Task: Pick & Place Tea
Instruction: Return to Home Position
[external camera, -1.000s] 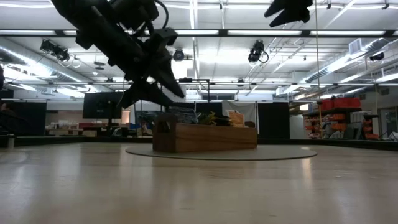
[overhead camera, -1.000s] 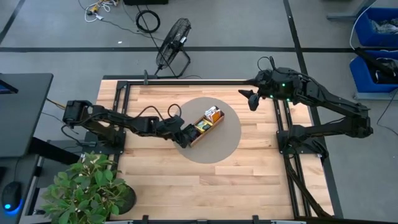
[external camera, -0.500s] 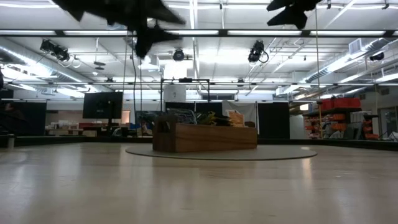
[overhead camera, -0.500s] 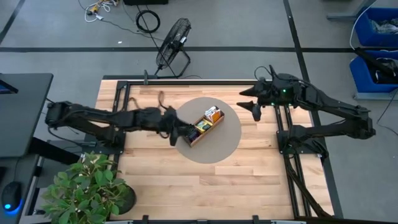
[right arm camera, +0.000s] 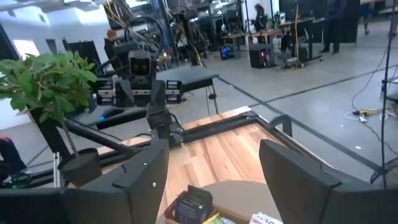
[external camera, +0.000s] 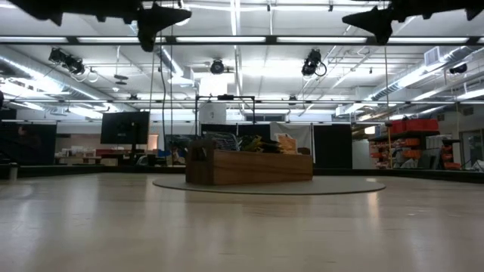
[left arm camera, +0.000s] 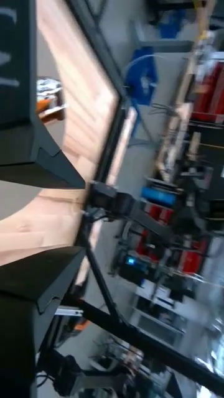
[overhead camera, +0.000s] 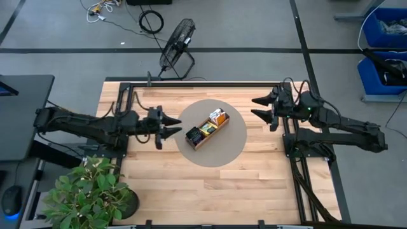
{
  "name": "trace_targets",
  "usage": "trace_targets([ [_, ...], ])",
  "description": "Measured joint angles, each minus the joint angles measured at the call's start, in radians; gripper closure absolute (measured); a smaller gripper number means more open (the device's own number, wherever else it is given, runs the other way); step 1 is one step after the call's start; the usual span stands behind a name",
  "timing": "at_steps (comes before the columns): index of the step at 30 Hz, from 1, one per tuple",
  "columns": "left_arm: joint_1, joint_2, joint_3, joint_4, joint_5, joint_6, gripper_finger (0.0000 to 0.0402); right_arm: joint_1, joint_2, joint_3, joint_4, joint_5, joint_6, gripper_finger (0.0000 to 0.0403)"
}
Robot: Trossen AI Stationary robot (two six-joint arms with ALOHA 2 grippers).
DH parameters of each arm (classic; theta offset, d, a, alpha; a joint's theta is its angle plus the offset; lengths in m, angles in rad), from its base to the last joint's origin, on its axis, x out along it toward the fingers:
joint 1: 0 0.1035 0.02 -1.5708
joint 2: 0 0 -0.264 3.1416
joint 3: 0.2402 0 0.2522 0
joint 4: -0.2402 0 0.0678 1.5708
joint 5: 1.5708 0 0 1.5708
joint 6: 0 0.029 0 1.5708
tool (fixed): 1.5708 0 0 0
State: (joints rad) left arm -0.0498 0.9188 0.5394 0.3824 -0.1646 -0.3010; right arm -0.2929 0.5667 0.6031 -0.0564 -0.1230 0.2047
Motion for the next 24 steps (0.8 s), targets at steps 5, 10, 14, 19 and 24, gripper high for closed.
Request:
trace_targets([
  [5,0.002,-0.074,-0.139,0.139,-0.035,-0.01,0.0236,0.006,-0.074,-0.116,0.062,-0.008,0.01,0.0142],
  [10,0.002,-0.148,-0.22,0.111,-0.073,-0.116,0.0236,0.041,-0.154,-0.233,0.15,0.01,-0.039,0.0142],
  [14,0.002,-0.197,-0.259,0.08,-0.079,-0.152,0.0236,0.071,-0.209,-0.299,0.149,0.036,-0.024,0.0142],
  [19,0.0,-0.26,-0.283,0.093,-0.079,-0.079,0.0236,0.107,-0.327,-0.361,0.188,0.089,-0.017,0.0142],
  [24,-0.001,-0.349,-0.339,0.098,-0.029,-0.078,0.0236,0.133,-0.454,-0.365,0.03,0.091,-0.032,0.0142],
])
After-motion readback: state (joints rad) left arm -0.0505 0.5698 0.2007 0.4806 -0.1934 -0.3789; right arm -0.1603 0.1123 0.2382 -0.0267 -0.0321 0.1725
